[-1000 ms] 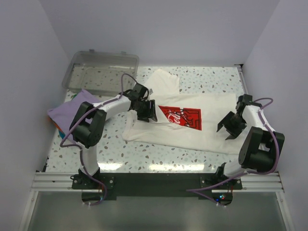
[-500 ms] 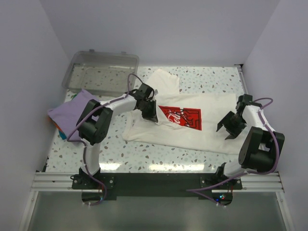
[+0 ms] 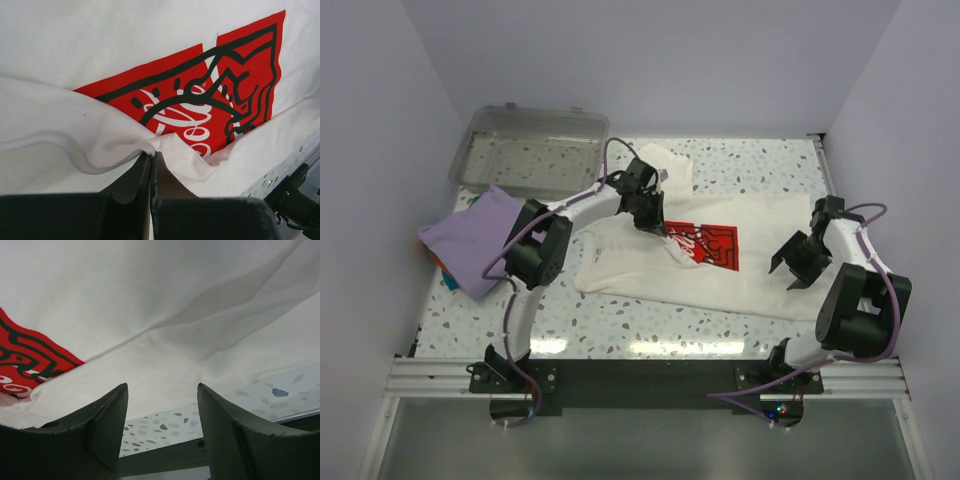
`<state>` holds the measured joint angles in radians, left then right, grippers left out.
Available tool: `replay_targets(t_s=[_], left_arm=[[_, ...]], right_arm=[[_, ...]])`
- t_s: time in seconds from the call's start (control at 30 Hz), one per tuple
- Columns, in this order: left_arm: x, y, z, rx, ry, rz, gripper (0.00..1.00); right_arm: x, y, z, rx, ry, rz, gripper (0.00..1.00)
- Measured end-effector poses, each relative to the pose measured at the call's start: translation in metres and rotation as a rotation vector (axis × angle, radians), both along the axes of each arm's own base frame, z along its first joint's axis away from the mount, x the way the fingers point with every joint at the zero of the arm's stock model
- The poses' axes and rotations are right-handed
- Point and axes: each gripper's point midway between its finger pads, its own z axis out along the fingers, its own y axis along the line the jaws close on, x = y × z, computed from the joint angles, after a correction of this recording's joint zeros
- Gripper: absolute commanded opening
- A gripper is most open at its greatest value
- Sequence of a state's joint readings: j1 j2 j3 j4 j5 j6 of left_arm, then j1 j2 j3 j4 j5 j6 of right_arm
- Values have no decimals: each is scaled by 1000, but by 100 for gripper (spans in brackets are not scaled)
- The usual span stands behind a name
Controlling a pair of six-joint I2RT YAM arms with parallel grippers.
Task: Fold and stack the t-shirts
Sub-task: Fold the tshirt
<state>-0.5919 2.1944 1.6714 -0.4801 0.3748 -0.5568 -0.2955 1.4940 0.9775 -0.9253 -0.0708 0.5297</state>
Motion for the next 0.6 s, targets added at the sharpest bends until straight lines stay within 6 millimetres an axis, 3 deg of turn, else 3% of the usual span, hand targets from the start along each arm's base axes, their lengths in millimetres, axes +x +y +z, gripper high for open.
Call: replay_targets(t_s=[0.4,0.6], left_arm=[[7,-23,-7,-58,8,-41,0],[15,-35,7,-118,-12,-36,0]], right_arm=[[1,0,-1,0,1,0,61],[0,0,-2,1,3,0,61]])
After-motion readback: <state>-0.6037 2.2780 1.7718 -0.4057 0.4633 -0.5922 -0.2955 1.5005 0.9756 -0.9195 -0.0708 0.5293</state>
